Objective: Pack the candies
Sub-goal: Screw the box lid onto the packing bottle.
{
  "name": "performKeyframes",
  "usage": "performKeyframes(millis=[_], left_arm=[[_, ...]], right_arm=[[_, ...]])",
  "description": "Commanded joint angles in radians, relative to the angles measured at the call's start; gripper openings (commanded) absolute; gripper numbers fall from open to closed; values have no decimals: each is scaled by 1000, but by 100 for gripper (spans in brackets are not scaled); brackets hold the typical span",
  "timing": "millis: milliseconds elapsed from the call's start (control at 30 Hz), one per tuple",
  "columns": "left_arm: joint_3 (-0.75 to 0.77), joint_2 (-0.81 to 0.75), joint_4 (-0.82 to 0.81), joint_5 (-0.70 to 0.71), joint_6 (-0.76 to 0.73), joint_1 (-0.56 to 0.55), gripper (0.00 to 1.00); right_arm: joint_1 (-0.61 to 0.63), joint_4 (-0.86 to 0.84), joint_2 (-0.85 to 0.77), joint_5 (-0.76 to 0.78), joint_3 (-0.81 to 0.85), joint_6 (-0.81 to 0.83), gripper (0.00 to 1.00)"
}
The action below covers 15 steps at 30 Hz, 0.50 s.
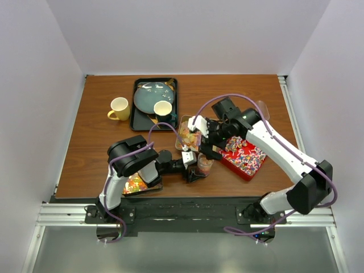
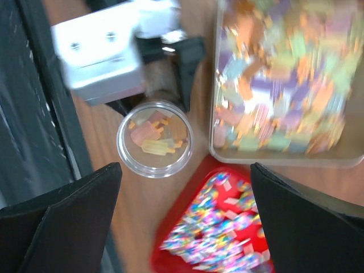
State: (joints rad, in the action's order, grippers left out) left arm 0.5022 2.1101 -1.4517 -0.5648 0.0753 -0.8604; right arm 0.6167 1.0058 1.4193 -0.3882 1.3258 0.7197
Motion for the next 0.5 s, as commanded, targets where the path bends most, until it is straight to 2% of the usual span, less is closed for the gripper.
performKeyframes(millis=[0,200,333,467], left_arm=[[-37,94,-260,-26,-22,26,0],[-39,93,-254,-24,-26,27,0],[-39,93,-254,-23,-28,29,0],[-40,90,-251,-23,-28,35,0]], right_arm=[[6,97,36,-159,22,482,99],[38,281,165,-167,112,772,99],[74,274,159,-141,63,865,98],[84,280,168,-136,58,873,90]])
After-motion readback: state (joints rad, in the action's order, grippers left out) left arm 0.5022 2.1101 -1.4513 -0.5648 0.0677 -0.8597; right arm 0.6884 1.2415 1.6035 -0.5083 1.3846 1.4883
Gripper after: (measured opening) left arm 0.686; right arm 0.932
